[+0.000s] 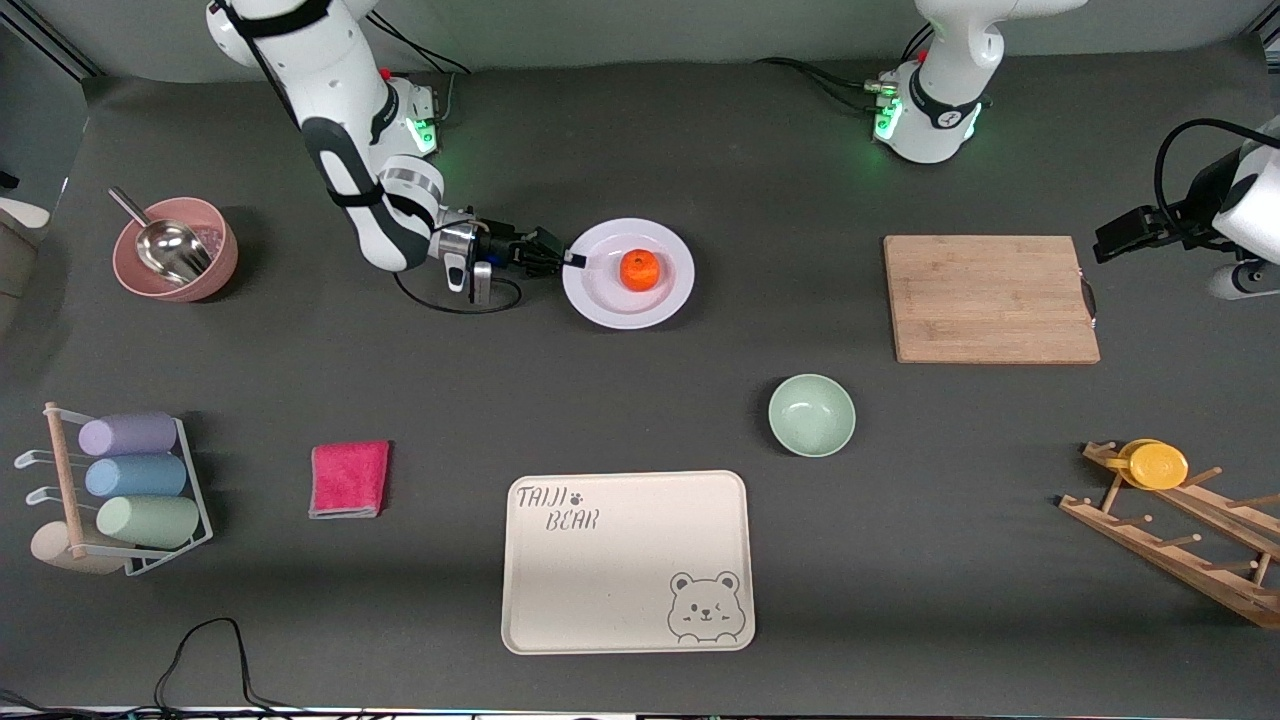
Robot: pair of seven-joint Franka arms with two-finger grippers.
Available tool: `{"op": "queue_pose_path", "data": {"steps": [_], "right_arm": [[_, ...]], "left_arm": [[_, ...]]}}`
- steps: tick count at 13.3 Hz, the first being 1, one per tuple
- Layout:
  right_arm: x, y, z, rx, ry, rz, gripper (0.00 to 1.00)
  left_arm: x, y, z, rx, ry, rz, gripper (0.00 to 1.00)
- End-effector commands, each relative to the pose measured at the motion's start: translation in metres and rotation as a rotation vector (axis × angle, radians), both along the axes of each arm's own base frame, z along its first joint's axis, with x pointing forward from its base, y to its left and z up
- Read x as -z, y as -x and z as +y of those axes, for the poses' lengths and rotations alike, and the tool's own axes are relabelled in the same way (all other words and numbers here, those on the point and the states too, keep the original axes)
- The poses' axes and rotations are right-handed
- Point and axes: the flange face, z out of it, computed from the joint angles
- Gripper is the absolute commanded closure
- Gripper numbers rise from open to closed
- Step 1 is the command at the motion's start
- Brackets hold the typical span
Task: Place orange and plate with both arms
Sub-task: 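Lift the plate with the right gripper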
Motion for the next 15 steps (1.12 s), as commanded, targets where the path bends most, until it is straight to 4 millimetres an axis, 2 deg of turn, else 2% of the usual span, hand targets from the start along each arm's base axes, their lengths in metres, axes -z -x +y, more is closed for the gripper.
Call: {"op": "queue_pose_path", "data": {"steps": [1,3,6,8,10,12,15], "right_arm": [[-0.052,0.006,0.003,0.016,-0.079,0.029,1.0],[-0.07,0.005,0.012,0.014,-0.113,0.068,1.0],[-0.073,-0.005,0.008,0.015,-0.11,0.103,1.0],[-0.08,-0.041,-0.005,-0.013,-0.053,0.101,1.0],[-0.094,-0.084,-0.012,-0.033,-0.017,0.129,1.0],[-0.109,-0.138,-0.018,-0.027,-0.012,0.141,1.0],[-0.115,-0.212,-0.015,-0.01,-0.02,0.11,1.0]], "left_arm": [[0.0,0.001,0.003,-0.02,0.004,0.002,0.0],[-0.002,0.001,0.005,-0.025,0.003,-0.001,0.0],[-0.003,-0.004,0.005,-0.026,0.005,-0.004,0.0],[-0.003,-0.01,0.006,-0.026,0.005,-0.004,0.0],[-0.001,-0.015,0.006,-0.032,0.003,-0.004,0.0],[-0.007,-0.019,0.007,-0.043,-0.002,0.0,0.0],[-0.004,-0.019,0.007,-0.058,-0.006,0.014,0.0]]}}
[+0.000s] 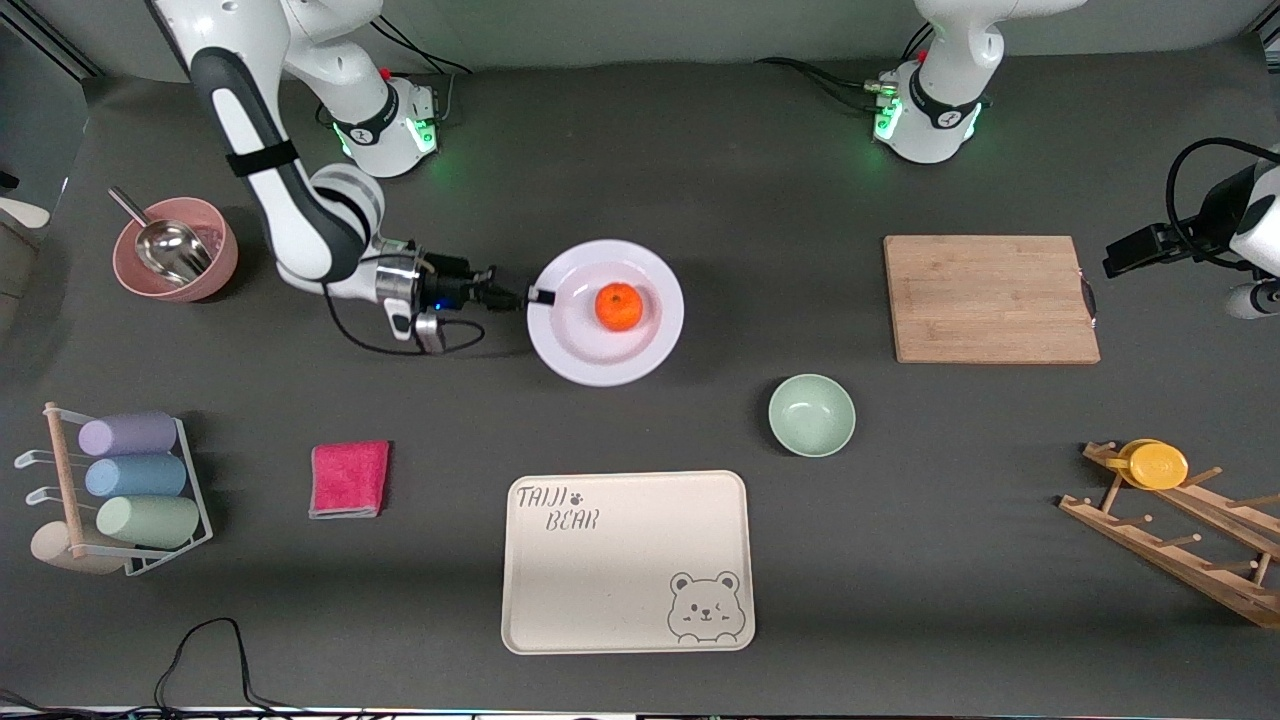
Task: Place orange and plate with both arms
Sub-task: 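Lift the plate with the right gripper, then carry the plate with the right gripper onto the bear tray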
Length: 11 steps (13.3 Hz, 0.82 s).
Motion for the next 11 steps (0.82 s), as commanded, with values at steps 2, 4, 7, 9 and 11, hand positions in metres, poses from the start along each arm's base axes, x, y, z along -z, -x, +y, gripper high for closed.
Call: {"op": "queue_pose_path", "data": {"steps": [2,4,7,9,11], "right_arm": [[0.015,-0.09,0.019,0.001,-0.01,-0.035,1.0],[0.024,-0.133,0.017,0.021,-0.006,-0.077,1.0],[0.029,-0.188,0.018,0.048,-0.007,-0.073,1.0],[0.02,-0.229,0.018,0.035,0.022,-0.074,1.0],[0.017,-0.258,0.017,0.054,0.017,-0.083,1.0]], "left_arm": [[-0.003,-0.001,0.0,-0.023,-0.007,0.022,0.0],[-0.006,0.001,0.0,-0.021,-0.008,0.013,0.0],[-0.007,0.009,-0.001,-0.016,-0.01,-0.016,0.0],[-0.006,0.011,-0.008,0.014,-0.01,-0.035,0.0],[-0.007,0.01,-0.012,0.035,-0.012,-0.05,0.0]]}}
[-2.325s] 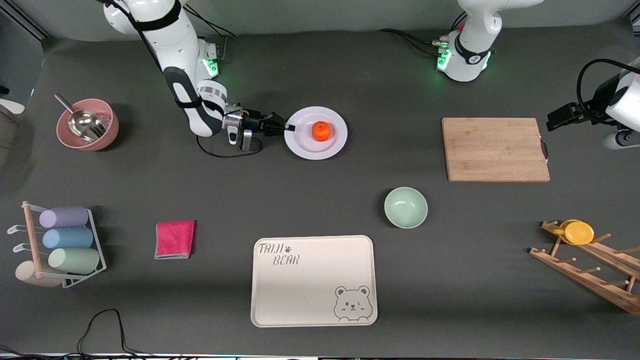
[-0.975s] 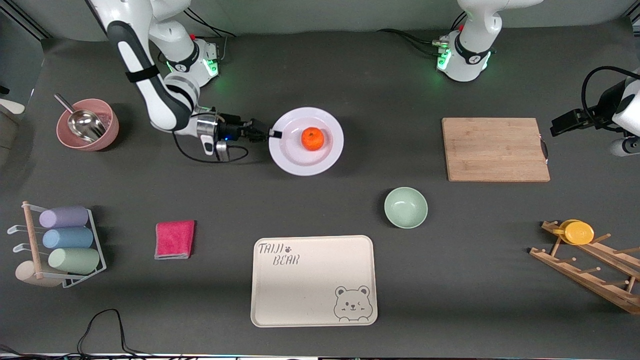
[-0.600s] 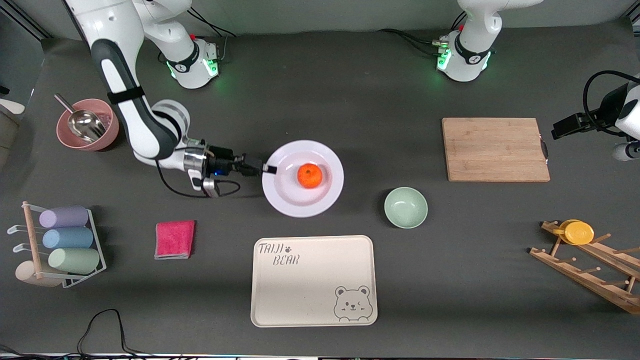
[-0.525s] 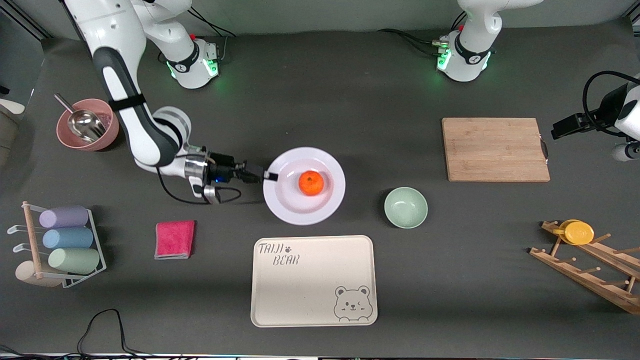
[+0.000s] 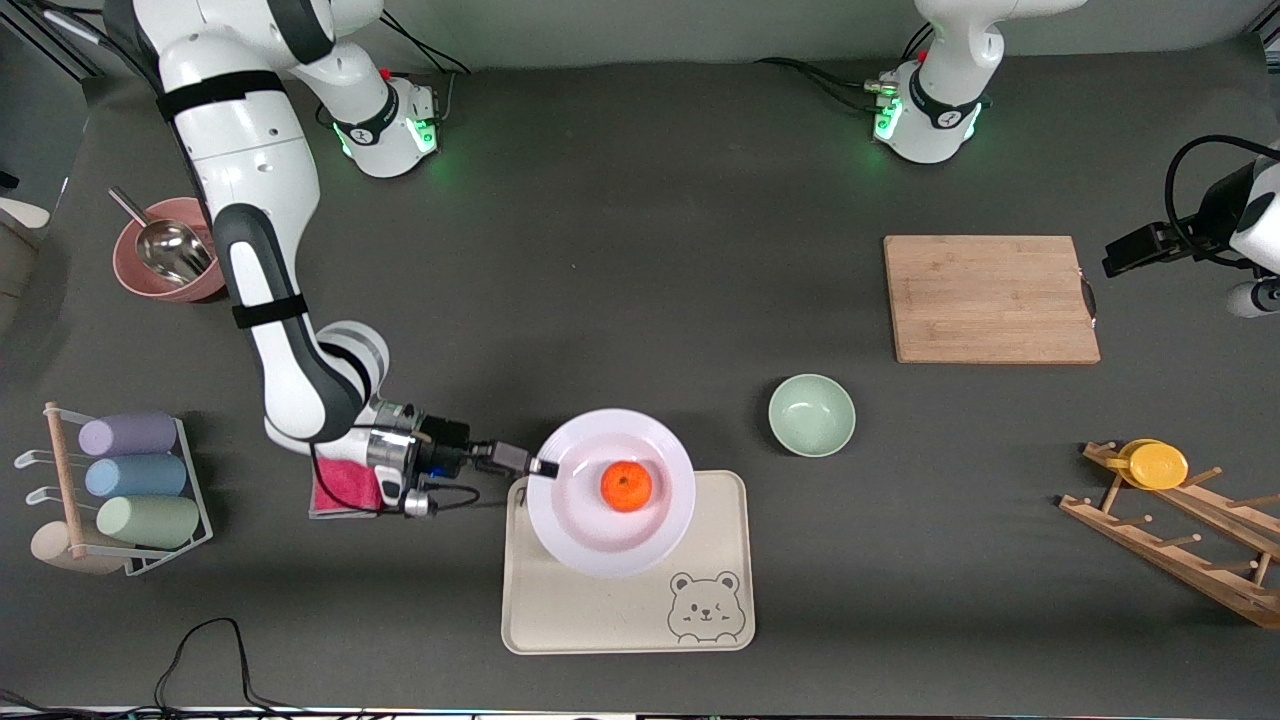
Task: Place orange and plate with both arms
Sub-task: 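Carry the plate with the right gripper onto the bear tray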
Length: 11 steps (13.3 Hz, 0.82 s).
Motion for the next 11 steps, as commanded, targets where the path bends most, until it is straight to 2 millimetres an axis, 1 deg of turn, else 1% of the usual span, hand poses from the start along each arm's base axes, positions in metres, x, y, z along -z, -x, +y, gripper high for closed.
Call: {"op": "queue_pose_path", "data": {"steps": [1,2,5,6,7,9,10,11], "right_arm": [[-0.004,-0.042,0.006,-0.003,-0.007,-0.016,1.0],[0.004,-0.044,0.007,-0.004,-0.006,-0.014,1.0],[0.033,-0.053,0.009,0.017,0.008,-0.024,1.0],[0.041,-0.054,0.008,0.035,0.016,-0.019,1.0],[0.044,-0.055,0.008,0.049,0.024,-0.019,1.0],[0.068,-0.053,0.006,0.047,0.05,-0.038,1.0],[0.084,-0.051,0.005,0.044,0.062,-0.047,1.0],[0.09,-0.05,0.005,0.058,0.051,-0.051,1.0]], "left_arm": [[-0.003,0.008,-0.01,0.059,-0.011,-0.027,0.0],[-0.003,0.007,-0.01,0.09,-0.008,-0.031,0.0],[0.0,0.006,-0.01,0.089,-0.008,-0.025,0.0],[0.001,0.006,-0.009,0.087,-0.008,-0.023,0.0],[0.001,0.005,-0.007,0.084,-0.008,-0.023,0.0],[0.001,0.005,-0.004,0.076,-0.006,-0.019,0.0],[0.0,0.005,-0.002,0.076,-0.005,-0.018,0.0],[0.0,0.005,-0.001,0.073,-0.005,-0.017,0.0]]}}
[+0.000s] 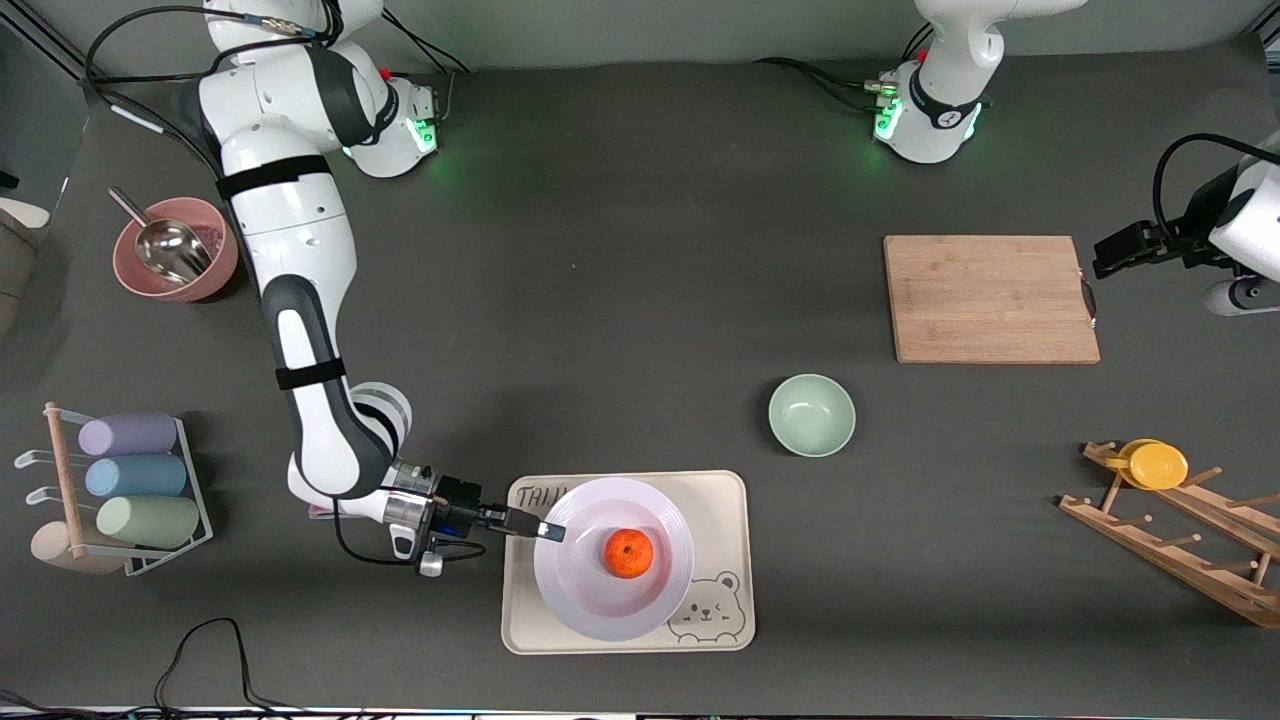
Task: Place orange and plate with both arms
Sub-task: 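Carry the plate with the right gripper onto the bear tray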
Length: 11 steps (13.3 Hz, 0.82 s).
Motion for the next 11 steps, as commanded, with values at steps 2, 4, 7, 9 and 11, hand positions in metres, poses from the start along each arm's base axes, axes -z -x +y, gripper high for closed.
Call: {"op": "queue_pose_path", "data": {"steps": [2,4,7,9,11], "right_arm": [[0.033,-0.001,0.005,0.019,-0.02,-0.062,1.0],[0.047,0.004,0.007,0.017,-0.02,-0.079,1.0],[0.063,0.009,0.004,0.019,0.0,-0.068,1.0],[0.066,0.01,0.005,0.022,0.021,-0.067,1.0],[0.067,0.012,0.01,0.013,0.023,-0.066,1.0]], "left_arm": [[-0.001,0.004,0.003,0.02,-0.011,-0.001,0.0],[-0.002,0.004,0.005,0.02,-0.019,-0.001,0.0],[-0.003,0.003,0.007,0.017,-0.019,-0.007,0.0],[-0.002,0.002,0.007,0.016,-0.014,-0.008,0.0],[-0.005,0.002,0.007,0.016,-0.013,-0.018,0.0]]}}
